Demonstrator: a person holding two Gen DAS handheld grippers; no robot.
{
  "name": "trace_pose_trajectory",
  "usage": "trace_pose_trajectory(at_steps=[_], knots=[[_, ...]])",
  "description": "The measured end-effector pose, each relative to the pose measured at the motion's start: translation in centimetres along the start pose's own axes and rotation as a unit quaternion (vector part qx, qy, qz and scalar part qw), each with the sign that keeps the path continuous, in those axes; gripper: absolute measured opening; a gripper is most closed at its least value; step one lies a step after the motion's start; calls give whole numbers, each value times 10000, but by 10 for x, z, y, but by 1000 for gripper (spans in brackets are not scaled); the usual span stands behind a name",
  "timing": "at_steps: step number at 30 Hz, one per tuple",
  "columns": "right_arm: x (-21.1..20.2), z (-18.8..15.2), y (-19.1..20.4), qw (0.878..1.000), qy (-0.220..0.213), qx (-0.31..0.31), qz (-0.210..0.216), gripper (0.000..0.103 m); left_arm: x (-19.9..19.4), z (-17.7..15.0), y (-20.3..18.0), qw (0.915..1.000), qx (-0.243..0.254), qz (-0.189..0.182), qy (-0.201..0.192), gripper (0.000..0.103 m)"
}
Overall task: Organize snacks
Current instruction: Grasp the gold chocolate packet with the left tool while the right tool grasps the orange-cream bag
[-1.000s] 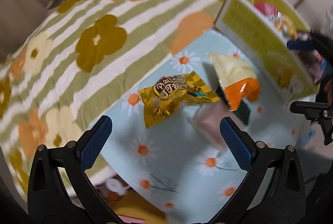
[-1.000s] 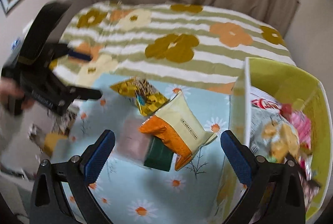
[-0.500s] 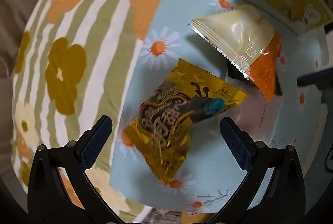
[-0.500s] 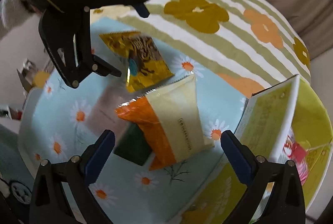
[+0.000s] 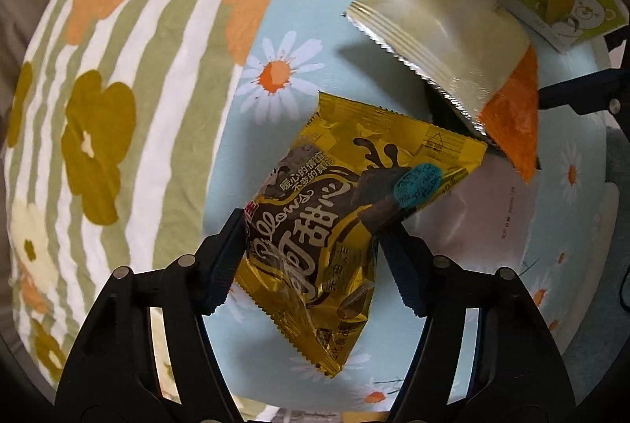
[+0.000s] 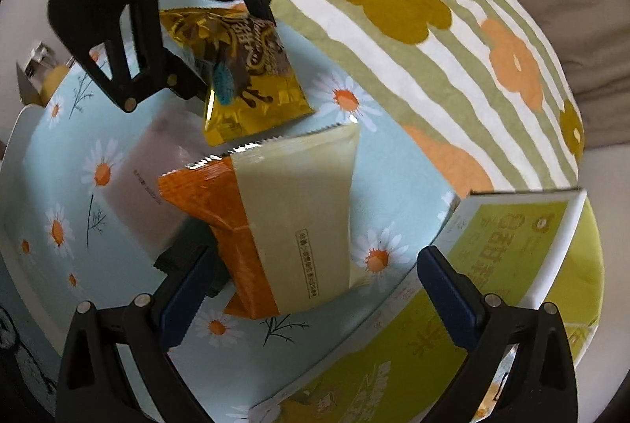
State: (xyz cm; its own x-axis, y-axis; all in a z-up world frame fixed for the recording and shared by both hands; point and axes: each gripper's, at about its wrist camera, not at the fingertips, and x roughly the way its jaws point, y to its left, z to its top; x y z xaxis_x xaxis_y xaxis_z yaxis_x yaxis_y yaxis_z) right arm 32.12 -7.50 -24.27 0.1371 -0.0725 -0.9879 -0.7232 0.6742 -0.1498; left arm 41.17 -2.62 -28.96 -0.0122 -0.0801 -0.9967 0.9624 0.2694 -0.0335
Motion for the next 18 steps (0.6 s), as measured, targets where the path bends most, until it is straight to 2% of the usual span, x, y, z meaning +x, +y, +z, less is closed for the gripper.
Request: trace_pose_trajectory(at_steps=[3,8,13,16,18], knots=[[6,5,5,9998,101,-187,-35,101,-3,-5,-2,9999,-121,13,-83,60],[27,12,3,9989,363,-249,165,101,-11,-18,-1,9987,-424,-4,-266,59],[45,15,1,9967,659,-206,435,79,-20,-33,0,9963,-738,-25,-449,59],[47,15,1,9958,656,-157,614,67,-23,-41,-3,9945,-893,-57,-541,59],[44,15,3,9963,625,-179,569,63,-24,-45,-5,9936,-965,-67,-578,59]])
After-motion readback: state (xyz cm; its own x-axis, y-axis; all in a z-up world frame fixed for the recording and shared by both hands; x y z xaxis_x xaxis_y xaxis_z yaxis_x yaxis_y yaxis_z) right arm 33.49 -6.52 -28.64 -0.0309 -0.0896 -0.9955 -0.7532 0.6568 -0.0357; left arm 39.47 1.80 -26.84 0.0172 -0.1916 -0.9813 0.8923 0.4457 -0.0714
